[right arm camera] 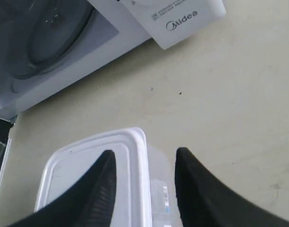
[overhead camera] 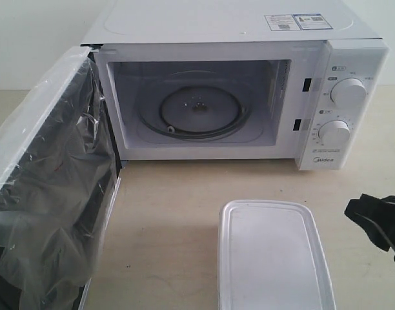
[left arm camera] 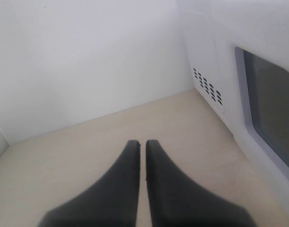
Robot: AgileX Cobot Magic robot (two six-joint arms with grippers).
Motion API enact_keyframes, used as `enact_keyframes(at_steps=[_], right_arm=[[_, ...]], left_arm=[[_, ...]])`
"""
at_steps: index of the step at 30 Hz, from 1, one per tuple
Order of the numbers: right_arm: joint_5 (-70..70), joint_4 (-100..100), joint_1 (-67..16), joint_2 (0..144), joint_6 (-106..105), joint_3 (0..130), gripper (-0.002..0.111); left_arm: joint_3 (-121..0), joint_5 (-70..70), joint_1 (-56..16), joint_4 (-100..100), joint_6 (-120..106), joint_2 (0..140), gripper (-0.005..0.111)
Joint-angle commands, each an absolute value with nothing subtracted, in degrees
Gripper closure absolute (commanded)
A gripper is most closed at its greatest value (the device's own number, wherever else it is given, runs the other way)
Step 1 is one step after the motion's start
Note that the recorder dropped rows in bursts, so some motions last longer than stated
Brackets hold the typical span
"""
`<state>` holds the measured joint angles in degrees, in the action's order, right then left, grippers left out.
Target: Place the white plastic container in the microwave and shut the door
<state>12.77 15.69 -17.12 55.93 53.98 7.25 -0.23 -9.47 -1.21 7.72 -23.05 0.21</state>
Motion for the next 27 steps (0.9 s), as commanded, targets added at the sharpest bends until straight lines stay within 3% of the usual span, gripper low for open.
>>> enact_keyframes(at_steps=[1,9,15,17,21,27], right_arm=[[16.4,3.9,-17.1,56.0,39.3,4.5,0.072],[24.0,4.8,-17.1,56.0,40.6,0.0,0.072],[47.9,-1.9,-17.1,56.0,39.2,1.6,0.072],[42.4,-1.3,-17.1,56.0,38.2,5.8,0.072],[13.0,8.9,-17.1,56.0,45.6,16.3,0.072],[6.1,8.4,-17.1,56.1,44.5,17.4,0.072]], left_arm=[[0.0,-9.0,-1.0,8.0,-22.2,0.0,0.102],[0.0,-9.0,-1.0,8.0,-22.2,0.0,0.102],[0.0,-9.0,-1.0,8.0,-22.2,0.0,0.102],[0.0,-9.0,-1.0,8.0,-22.2,0.0,0.102],[0.0,-9.0,-1.0,8.0,-22.2,0.0,0.102],[0.0,-9.0,-1.0,8.0,-22.2,0.0,0.102]])
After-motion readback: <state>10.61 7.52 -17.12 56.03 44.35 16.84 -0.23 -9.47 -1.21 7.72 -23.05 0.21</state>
